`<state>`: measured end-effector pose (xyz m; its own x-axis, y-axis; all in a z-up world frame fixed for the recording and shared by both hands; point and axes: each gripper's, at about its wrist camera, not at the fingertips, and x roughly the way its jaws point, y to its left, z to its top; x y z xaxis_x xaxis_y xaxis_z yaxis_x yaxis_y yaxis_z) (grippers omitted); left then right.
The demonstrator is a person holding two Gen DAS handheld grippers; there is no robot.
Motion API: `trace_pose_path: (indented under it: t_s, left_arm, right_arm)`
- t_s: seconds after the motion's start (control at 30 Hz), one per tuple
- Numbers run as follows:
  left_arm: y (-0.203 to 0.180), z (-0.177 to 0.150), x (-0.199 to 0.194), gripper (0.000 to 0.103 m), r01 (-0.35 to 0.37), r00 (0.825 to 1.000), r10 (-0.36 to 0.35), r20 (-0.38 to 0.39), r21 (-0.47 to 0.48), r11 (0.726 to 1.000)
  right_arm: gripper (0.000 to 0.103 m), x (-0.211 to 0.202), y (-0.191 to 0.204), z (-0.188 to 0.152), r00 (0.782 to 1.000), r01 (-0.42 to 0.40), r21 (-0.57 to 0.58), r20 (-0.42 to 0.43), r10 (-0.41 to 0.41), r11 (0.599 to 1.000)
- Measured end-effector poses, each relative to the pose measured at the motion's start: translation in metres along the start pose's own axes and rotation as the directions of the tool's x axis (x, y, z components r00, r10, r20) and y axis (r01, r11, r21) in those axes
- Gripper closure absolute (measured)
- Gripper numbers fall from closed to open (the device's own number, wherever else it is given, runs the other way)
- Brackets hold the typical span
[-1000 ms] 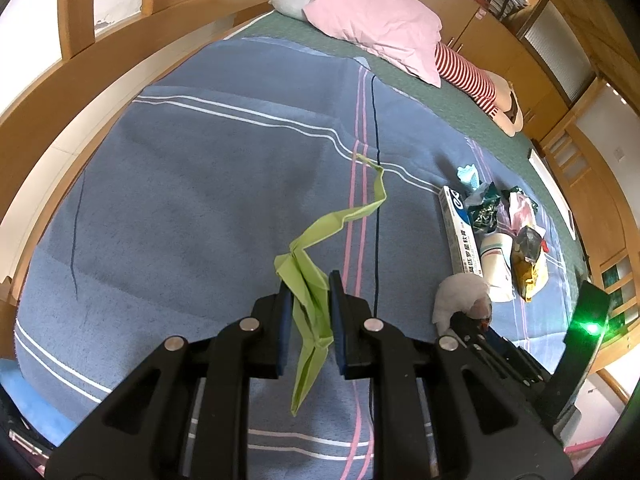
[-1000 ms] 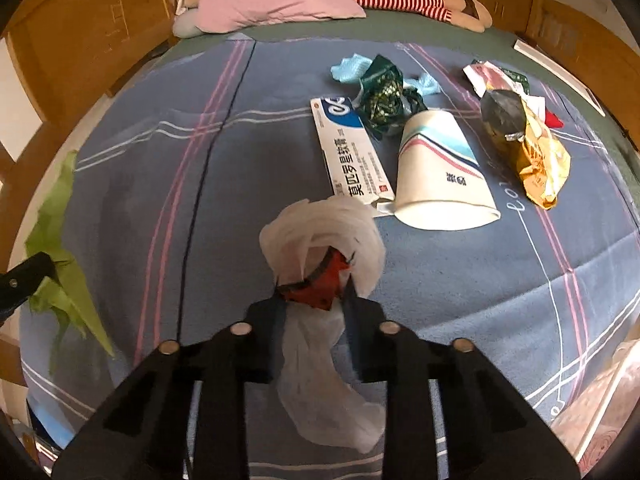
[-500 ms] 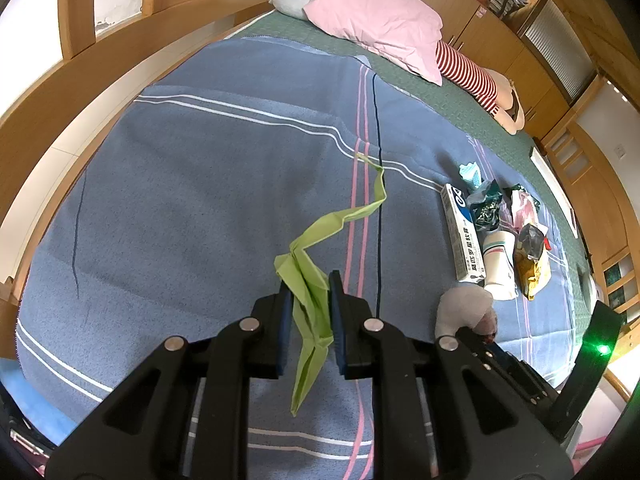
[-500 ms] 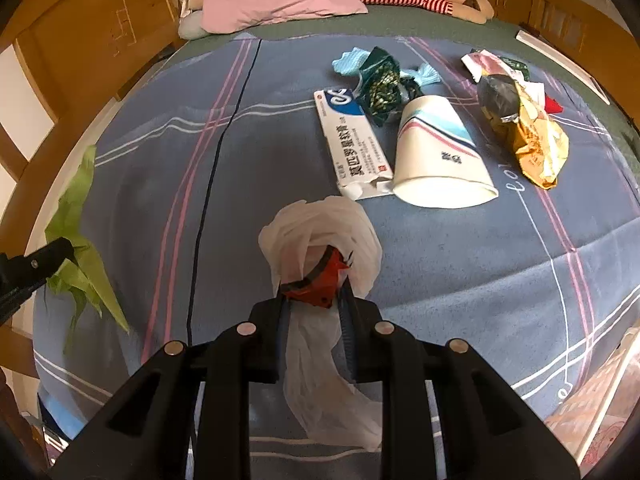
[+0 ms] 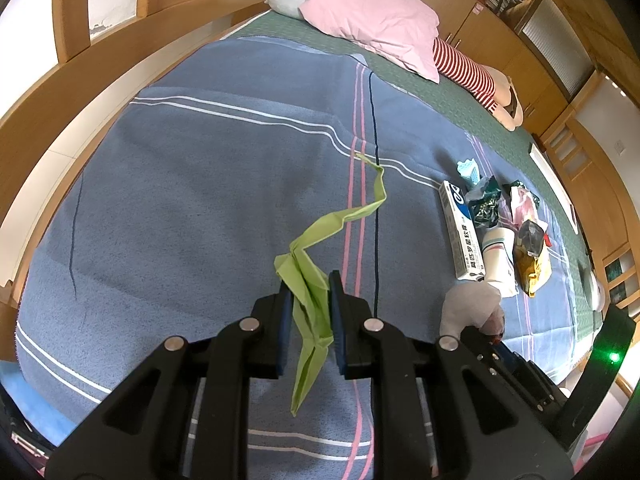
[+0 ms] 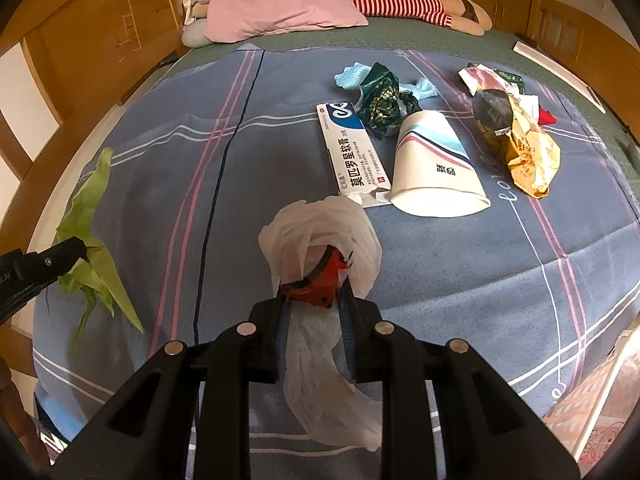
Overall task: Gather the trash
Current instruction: 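Carry the tissue bag and green paper to the wastebasket and open both tools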
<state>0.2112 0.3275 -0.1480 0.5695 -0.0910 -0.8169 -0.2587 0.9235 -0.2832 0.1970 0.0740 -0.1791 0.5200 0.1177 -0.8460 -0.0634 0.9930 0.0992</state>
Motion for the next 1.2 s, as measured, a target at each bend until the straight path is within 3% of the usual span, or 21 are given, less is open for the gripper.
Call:
trace_pose_path:
  t_s: [0.43,0.6,0.9,1.07,1.2]
  left_arm:
    - [-0.002,0.000,0.000,0.085,-0.001,1.000,0.001,-0.001,0.009,1.000]
    - [-0.002,0.000,0.000,0.085,0.000,1.000,0.000,0.002,0.009,1.000]
    - [-0.012,-0.002,-0.010,0.085,0.035,0.998,-0.038,0.058,0.056,0.998]
    - [-0.016,-0.007,-0.026,0.085,0.038,0.990,-0.047,0.129,0.069,0.997]
    - [-0.026,-0.032,-0.055,0.085,0.005,0.979,-0.021,0.204,0.077,0.997]
  right_arm:
    - [0.079,0.001,0.002,0.001,1.000,0.002,-0.006,-0.001,-0.002,1.000]
    - [0.079,-0.013,-0.008,0.003,0.998,0.000,0.029,0.059,-0.002,1.000]
    - [0.079,-0.065,-0.064,0.019,0.988,0.005,0.113,0.150,-0.022,0.994]
    - [0.079,-0.097,-0.104,0.011,0.986,0.023,0.127,0.163,-0.044,0.992]
    - [0.079,-0.128,-0.151,-0.002,0.985,0.009,0.152,0.166,-0.034,0.988]
